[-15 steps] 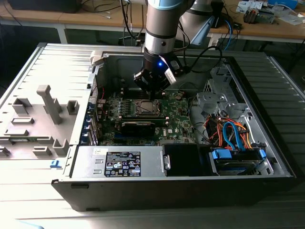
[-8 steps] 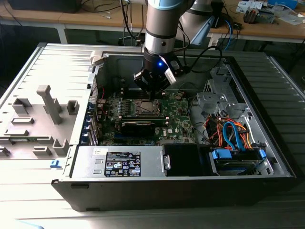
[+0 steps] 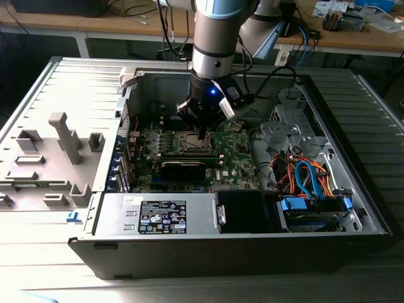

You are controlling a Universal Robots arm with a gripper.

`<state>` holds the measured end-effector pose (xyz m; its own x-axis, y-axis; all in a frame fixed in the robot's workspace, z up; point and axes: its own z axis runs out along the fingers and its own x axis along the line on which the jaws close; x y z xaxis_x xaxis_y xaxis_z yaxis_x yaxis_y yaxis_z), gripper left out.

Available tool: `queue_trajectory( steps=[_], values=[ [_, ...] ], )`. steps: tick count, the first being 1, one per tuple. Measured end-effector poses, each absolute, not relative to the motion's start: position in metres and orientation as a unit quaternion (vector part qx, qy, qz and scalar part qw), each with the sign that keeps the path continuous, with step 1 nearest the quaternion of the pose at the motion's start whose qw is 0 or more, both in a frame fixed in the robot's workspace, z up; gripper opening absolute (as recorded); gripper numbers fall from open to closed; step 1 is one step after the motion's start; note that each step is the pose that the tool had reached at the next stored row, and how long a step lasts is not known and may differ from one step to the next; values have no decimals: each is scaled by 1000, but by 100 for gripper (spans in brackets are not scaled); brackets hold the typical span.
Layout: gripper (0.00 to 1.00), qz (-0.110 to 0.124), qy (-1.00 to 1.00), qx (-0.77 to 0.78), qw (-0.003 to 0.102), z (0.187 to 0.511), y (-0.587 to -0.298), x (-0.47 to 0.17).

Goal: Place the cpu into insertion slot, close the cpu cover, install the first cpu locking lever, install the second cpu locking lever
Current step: 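Install the second cpu locking lever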

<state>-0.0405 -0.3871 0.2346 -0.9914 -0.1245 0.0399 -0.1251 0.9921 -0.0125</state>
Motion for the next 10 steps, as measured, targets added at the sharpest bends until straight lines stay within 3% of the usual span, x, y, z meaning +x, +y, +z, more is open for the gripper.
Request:
queue_trajectory(
  steps=[5,10],
  values=[
    [11,7,-998,63,20,233,-405,-39],
    [11,-9,-998,63,19,233,-416,-41]
  ],
)
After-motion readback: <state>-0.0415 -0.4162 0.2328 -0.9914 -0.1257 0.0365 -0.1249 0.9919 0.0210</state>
